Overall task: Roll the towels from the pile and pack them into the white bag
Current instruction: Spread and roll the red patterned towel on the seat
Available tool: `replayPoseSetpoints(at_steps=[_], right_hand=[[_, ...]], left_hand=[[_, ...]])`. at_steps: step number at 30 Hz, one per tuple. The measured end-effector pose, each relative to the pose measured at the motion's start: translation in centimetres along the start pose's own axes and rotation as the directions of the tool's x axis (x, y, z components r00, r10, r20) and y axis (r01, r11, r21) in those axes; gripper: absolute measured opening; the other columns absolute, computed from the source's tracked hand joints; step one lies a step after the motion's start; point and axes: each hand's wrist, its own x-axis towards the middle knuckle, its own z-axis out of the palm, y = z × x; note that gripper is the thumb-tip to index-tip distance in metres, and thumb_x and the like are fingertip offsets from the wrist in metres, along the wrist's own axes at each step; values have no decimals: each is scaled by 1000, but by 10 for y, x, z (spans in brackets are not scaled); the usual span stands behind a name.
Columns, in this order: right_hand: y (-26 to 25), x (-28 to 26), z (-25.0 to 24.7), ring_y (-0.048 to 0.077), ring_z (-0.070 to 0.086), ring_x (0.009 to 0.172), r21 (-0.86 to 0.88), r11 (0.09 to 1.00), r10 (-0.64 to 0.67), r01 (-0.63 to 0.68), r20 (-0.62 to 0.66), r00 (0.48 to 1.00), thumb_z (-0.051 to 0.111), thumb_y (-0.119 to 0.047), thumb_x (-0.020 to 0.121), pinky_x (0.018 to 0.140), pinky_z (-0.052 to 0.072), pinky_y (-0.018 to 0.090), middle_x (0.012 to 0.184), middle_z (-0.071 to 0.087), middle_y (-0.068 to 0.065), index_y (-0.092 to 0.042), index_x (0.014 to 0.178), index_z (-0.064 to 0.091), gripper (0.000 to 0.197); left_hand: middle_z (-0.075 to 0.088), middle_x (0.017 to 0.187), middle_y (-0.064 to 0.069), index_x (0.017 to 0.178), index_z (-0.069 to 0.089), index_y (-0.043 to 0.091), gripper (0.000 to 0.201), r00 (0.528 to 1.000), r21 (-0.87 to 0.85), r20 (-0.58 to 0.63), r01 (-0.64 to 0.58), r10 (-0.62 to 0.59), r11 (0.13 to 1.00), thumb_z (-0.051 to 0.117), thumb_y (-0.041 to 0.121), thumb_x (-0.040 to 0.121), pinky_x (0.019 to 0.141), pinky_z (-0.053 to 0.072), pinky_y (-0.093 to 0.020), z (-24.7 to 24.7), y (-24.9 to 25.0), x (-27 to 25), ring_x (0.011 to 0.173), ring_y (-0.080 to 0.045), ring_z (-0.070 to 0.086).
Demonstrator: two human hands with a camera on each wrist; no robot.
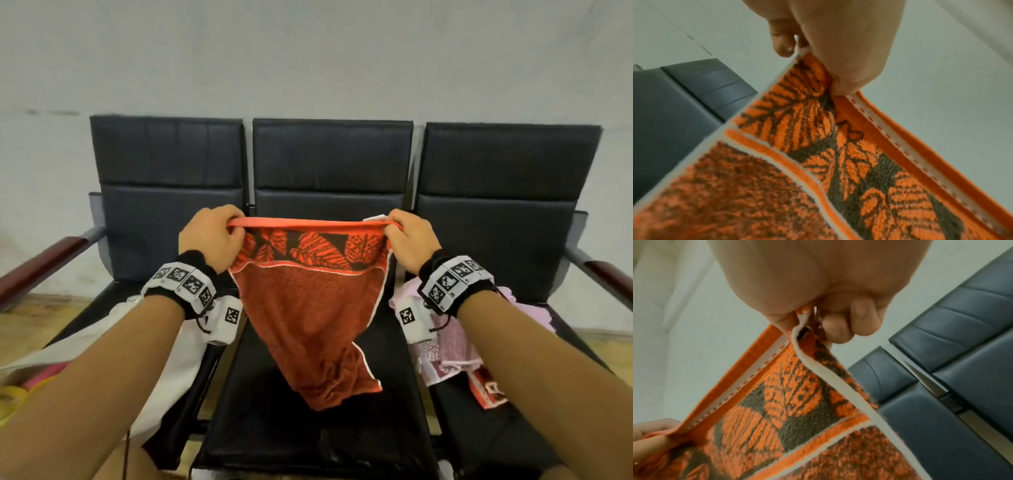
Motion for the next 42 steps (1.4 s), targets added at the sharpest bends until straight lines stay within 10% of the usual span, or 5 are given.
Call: replayPoseSetpoints(at_steps=[9, 17, 28, 34, 42], right_hand=[[-3, 28, 1, 29, 70, 61, 300, 928, 227, -223, 20, 974, 52, -15, 90, 60, 59, 40, 72, 69, 14, -16, 84, 65, 14], [10, 92, 34, 25, 64, 83, 327, 924, 231, -200, -58, 971, 50, -27, 90, 85, 52, 46, 80, 65, 0, -27, 77, 57, 15], [-82, 118, -39, 11, 33, 141, 439, 879, -20, 187, -359, 933, 41, -18, 104, 114, 20, 19, 153, 40, 1, -16, 145, 44, 42], [2, 76, 12, 23, 61, 112, 194, 981, -10, 20, -53, 999, 52, -11, 96, 105, 42, 39, 111, 69, 4, -24, 96, 71, 24], [99, -36, 87, 20, 67, 90, -70, 969, 248, -238, 329, 911, 63, -20, 91, 77, 46, 25, 89, 74, 2, -22, 90, 78, 15]], left_hand=[[71, 89, -6, 91, 68, 27, 10, 960, -131, 101, 274, -262, 953, 58, 26, 89, 75, 51, -38, 10, 10, 35, 89, -36, 66], [70, 87, -20, 82, 68, 17, 20, 833, -820, 232, 445, -502, 361, 53, 9, 93, 64, 57, -35, 40, 19, 74, 84, -38, 72], [76, 97, 3, 86, 78, 30, 16, 821, -918, -296, -102, -489, 383, 66, 20, 83, 91, 56, -30, -25, 56, 120, 95, -10, 70], [75, 91, -7, 100, 78, 8, 17, 953, -601, -44, 215, -300, 770, 70, 12, 85, 84, 50, -26, 41, 13, 63, 89, -15, 69], [75, 80, -5, 85, 81, 19, 6, 869, -197, 414, 377, -272, 905, 75, 21, 84, 75, 51, -30, 113, -52, -67, 82, -21, 69]])
